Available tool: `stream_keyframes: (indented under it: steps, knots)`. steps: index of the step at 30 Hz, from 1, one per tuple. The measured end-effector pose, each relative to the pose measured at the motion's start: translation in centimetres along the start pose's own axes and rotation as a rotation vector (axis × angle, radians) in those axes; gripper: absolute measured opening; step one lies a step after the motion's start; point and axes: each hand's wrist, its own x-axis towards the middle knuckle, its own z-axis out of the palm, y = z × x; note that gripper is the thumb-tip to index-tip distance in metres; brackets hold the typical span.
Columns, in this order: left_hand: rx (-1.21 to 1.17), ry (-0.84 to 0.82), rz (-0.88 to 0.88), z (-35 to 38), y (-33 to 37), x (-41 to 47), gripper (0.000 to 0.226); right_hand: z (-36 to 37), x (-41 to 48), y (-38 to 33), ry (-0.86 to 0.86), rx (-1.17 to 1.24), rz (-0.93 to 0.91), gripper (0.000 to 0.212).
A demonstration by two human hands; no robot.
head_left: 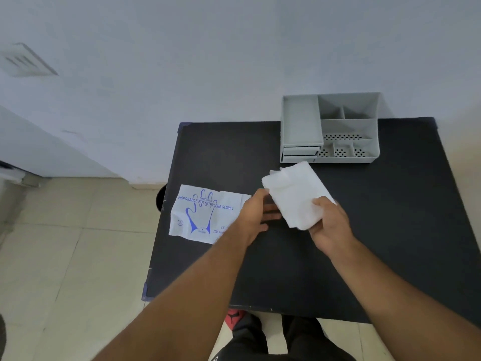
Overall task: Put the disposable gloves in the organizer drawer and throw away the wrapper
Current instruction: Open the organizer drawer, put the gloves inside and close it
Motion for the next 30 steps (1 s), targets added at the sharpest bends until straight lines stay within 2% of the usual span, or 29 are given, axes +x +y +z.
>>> stream_keyframes:
  steps: [3,6,7,10,15,17,20,23,30]
  knots:
    - [-0.244,-0.133,0.007,1.7,1.0,0.5,0.054,0.2,0.0,-1.0,-0.03,-0.006,-0.018,0.04]
    - [-0.33,-0.135,0.073,3.2,1.8,0.6,0.054,0.6,-0.1,-2.3,-0.062,-0.209,-0.108,0.034]
    - [-0.308,-0.092,0.106,3.6,2.1,0.7,0.05,0.7,-0.1,-2.7,-0.072,-0.319,-0.15,0.033]
    - [-0.175,0.195,0.166,4.3,3.1,1.0,0.034,1.0,0.5,-4.1,-0.137,-0.567,-0.208,0.027]
    - [-0.205,0.41,0.216,3.5,4.9,1.1,0.026,1.2,2.7,-6.6,-0.176,-0.75,-0.156,0.015]
    - [-0.215,0.486,0.244,3.1,5.7,1.0,0.026,1.9,4.1,-7.7,-0.157,-0.756,-0.135,0.014]
    - [-0.173,0.547,0.287,2.7,7.1,1.1,0.033,3.6,6.3,-9.0,-0.123,-0.678,-0.005,0.014]
    - [-0.144,0.561,0.312,2.8,8.3,0.9,0.037,5.1,7.5,-9.7,-0.118,-0.574,0.109,0.012]
    - [-0.081,0.558,0.32,2.8,9.4,1.7,0.036,7.5,8.7,-9.0,-0.075,-0.405,0.181,0.01]
